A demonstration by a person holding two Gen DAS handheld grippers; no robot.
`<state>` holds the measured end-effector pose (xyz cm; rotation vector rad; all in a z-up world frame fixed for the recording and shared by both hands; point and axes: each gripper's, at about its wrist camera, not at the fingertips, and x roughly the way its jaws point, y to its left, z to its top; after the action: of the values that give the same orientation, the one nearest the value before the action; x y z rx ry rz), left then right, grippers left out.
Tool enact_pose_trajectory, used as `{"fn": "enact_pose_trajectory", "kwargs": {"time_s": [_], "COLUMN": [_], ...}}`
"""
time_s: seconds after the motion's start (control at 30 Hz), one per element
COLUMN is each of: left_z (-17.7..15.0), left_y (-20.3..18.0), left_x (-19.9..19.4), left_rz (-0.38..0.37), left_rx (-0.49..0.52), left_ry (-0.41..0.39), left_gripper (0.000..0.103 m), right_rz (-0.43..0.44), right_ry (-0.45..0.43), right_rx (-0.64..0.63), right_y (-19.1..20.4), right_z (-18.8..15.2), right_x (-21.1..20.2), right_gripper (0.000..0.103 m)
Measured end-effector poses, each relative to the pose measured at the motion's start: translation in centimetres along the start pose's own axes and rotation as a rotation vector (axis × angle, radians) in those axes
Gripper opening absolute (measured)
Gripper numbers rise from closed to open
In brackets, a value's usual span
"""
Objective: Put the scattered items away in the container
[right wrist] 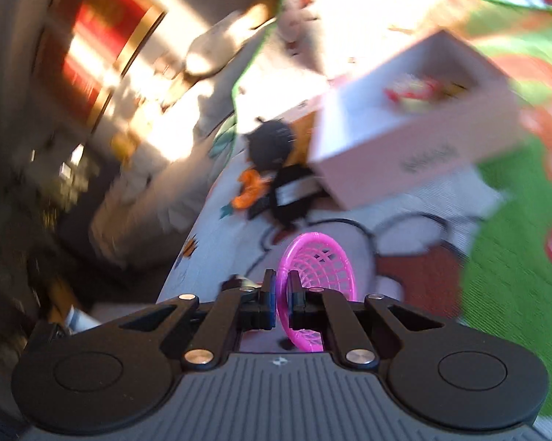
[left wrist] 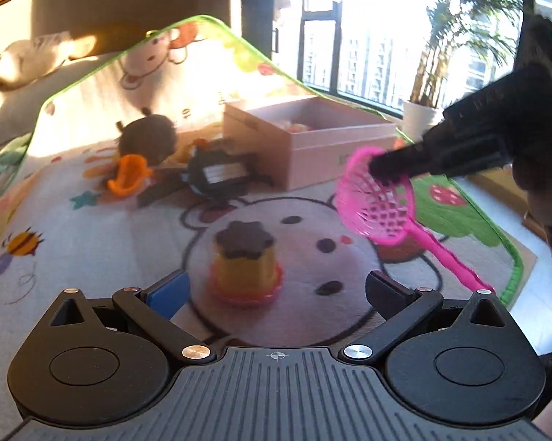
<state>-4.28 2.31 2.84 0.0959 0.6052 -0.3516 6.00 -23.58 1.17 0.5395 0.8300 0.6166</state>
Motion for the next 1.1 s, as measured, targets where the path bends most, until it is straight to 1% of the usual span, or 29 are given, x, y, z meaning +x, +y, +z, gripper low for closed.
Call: {"fn": "enact_pose_trajectory", "kwargs": {"time_s": [0.03, 0.1, 0.13, 0.17, 0.2, 0.23, 0.27, 0.3, 0.33, 0.4, 0.47, 0.53, 0.63, 0.67, 0.83, 0.97, 1.03, 1.1], "left_z": [0.1, 0.5, 0.6, 0.7, 0.7, 0.8, 0.8, 0.8, 0.8, 0.7, 0.7, 0.7, 0.8, 0.8, 1.1, 1.0, 0.9, 0.9], "left_y": [-0.3, -0.9, -1.2, -1.4, -1.6, -1.8, -1.9, -2.1, -2.2, -2.3, -2.3, -2.0, -1.1, -0.7, -0.2, -0.6, -0.6, -0.2], "left_x": [0.1, 0.4, 0.6, 0.8, 1.1, 1.3, 1.6, 1.9, 2.2, 2.7, 3.1, 3.2, 3.4, 3.3, 3.1, 3.6, 3.9, 4.3], "left_rz": [0.003, 0.011, 0.016, 0.019, 0.023, 0.029, 0.036, 0.043, 0.048, 0.057, 0.065, 0.086, 0.142, 0.151, 0.119, 0.091, 0.080, 0.066], "left_rx": [0.007, 0.019, 0.023, 0.026, 0.027, 0.027, 0.027, 0.023, 0.018, 0.002, -0.009, -0.021, -0.041, -0.046, -0.039, 0.009, 0.015, -0.009], "left_ry": [0.005, 0.013, 0.018, 0.023, 0.029, 0.037, 0.044, 0.052, 0.061, 0.079, 0.086, 0.081, 0.065, 0.062, 0.048, 0.066, 0.081, 0.089], "left_gripper": [0.103, 0.103, 0.103, 0.103, 0.103, 0.103, 0.103, 0.103, 0.103, 0.103, 0.103, 0.103, 0.103, 0.103, 0.103, 0.103, 0.103, 0.103], "right_rz": [-0.002, 0.002, -0.020, -0.061, -0.113, -0.171, -0.222, -0.260, -0.279, -0.289, -0.286, -0.287, -0.309, -0.315, -0.363, -0.376, -0.371, -0.382], "right_ry": [-0.018, -0.071, -0.093, -0.115, -0.140, -0.162, -0.179, -0.197, -0.206, -0.199, -0.179, -0.162, -0.153, -0.178, -0.216, -0.239, -0.240, -0.222], "right_rx": [0.015, 0.048, 0.046, 0.032, 0.011, -0.017, -0.042, -0.068, -0.095, -0.144, -0.165, -0.177, -0.160, -0.166, -0.178, -0.164, -0.160, -0.197], "right_y": [-0.8, -2.5, -3.0, -3.5, -3.6, -3.7, -3.5, -3.6, -3.5, -3.6, -3.6, -3.4, -3.6, -3.5, -2.7, -2.6, -2.7, -2.5], "right_z": [-0.4, -1.0, -1.2, -1.5, -1.7, -2.1, -2.3, -2.6, -3.0, -4.1, -5.1, -6.0, -7.2, -7.6, -8.5, -8.7, -8.7, -8.7], "right_x": [-0.6, -2.1, -2.7, -3.4, -4.0, -4.6, -4.9, -5.5, -5.8, -6.4, -6.3, -6.0, -5.3, -5.4, -4.8, -4.7, -4.8, -4.5], "right_gripper": [0.010, 0.011, 0.015, 0.018, 0.029, 0.048, 0.059, 0.076, 0.083, 0.086, 0.090, 0.099, 0.103, 0.103, 0.103, 0.103, 0.103, 0.103]}}
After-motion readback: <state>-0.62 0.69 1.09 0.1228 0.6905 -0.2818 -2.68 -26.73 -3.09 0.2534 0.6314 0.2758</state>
